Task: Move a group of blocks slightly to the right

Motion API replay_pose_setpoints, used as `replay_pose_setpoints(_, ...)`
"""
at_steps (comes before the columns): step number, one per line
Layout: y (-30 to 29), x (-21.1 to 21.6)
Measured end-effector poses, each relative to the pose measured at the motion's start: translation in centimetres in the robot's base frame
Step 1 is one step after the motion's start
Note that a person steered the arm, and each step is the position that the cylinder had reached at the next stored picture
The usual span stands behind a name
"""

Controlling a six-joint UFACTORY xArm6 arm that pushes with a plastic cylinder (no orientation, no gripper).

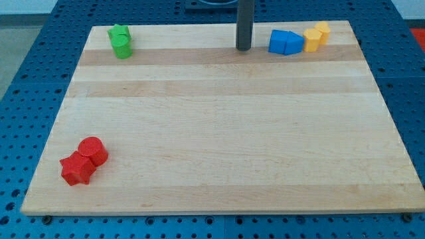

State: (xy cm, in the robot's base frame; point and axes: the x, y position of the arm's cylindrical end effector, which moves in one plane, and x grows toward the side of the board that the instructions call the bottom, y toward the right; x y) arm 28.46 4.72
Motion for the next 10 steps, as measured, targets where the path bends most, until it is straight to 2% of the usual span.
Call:
replay_pose_setpoints(1,0.5,2.8)
replay_pose_setpoints(6,8.1,-2.1)
replay_pose_setpoints(10,8.6,-2.6)
